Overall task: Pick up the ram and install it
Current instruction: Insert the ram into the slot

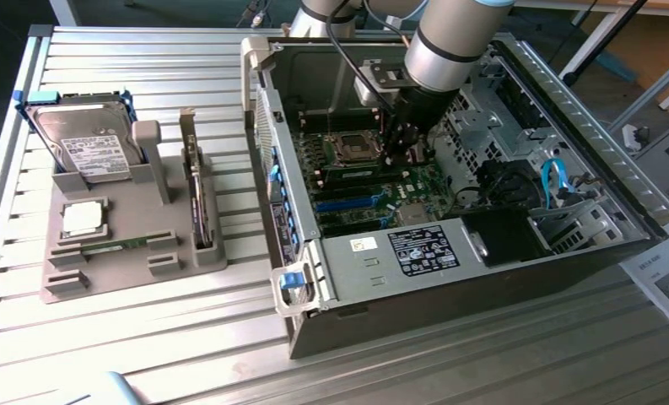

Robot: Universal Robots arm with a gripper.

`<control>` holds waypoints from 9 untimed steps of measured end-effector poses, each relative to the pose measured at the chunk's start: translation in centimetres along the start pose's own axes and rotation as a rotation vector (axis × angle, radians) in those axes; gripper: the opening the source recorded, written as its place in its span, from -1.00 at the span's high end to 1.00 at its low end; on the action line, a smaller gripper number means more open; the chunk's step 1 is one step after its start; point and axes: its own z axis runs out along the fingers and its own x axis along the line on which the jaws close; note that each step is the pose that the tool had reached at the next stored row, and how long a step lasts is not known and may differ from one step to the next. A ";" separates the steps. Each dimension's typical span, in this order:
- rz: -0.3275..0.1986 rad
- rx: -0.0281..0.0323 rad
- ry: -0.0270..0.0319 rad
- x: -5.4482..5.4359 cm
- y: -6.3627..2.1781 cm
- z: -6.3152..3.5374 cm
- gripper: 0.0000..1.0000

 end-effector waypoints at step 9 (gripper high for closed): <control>0.000 0.0000 0.0002 0.1 -0.03 0.01 0.76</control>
